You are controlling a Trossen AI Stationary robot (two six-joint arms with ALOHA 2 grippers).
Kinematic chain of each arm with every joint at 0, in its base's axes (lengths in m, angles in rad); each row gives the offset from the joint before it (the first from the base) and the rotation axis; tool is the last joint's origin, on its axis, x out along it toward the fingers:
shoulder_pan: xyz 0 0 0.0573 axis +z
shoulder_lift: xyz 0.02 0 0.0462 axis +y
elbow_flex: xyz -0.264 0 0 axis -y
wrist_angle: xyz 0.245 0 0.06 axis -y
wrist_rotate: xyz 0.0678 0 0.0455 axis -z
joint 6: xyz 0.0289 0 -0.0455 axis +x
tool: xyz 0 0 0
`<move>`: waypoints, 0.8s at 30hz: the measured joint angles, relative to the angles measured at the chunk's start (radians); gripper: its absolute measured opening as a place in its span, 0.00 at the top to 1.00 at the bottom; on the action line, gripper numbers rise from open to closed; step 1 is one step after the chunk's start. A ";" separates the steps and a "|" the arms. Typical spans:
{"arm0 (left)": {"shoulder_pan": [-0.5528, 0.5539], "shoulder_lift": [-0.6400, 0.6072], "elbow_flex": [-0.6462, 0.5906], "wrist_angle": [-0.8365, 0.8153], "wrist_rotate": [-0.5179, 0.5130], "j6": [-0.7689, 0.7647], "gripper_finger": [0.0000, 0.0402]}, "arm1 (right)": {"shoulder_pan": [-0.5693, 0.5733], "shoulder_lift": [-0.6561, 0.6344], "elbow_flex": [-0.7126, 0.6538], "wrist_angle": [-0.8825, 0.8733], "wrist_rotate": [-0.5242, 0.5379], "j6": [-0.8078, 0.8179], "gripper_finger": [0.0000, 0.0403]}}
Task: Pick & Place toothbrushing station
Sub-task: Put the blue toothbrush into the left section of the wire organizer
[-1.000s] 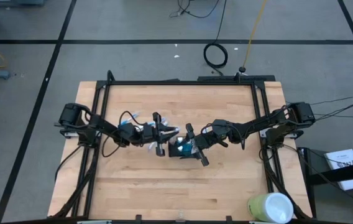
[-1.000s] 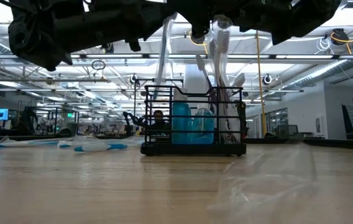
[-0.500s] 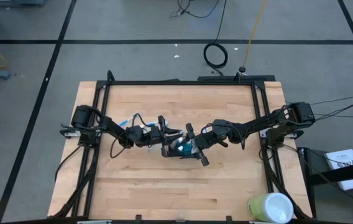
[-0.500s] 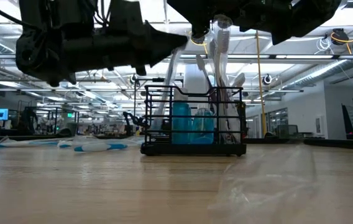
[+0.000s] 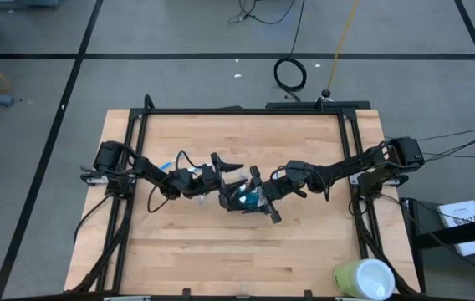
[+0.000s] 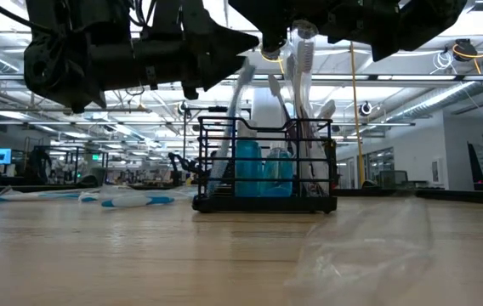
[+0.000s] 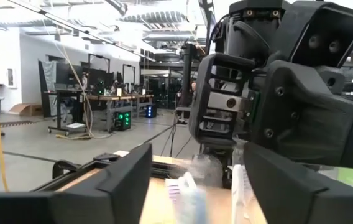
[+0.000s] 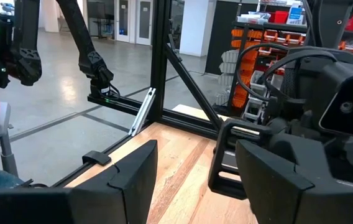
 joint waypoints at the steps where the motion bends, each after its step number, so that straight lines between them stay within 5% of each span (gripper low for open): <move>1: 0.000 0.000 0.000 -0.004 0.000 0.001 0.33 | 0.000 0.000 0.000 0.000 0.000 0.000 0.48; 9: 0.000 -0.034 0.000 -0.007 -0.001 0.036 0.22 | 0.000 0.000 0.000 0.000 0.000 0.000 0.48; 17: -0.001 -0.254 0.000 -0.206 -0.041 0.138 0.24 | 0.000 0.000 0.000 0.000 0.000 0.000 0.48; 21: -0.016 -0.432 0.001 -0.540 -0.283 0.121 0.26 | 0.000 0.000 0.000 0.000 0.000 0.000 0.48; 24: -0.033 -0.581 0.020 -0.954 -0.532 0.041 0.28 | 0.000 0.000 0.000 0.000 0.000 0.000 0.48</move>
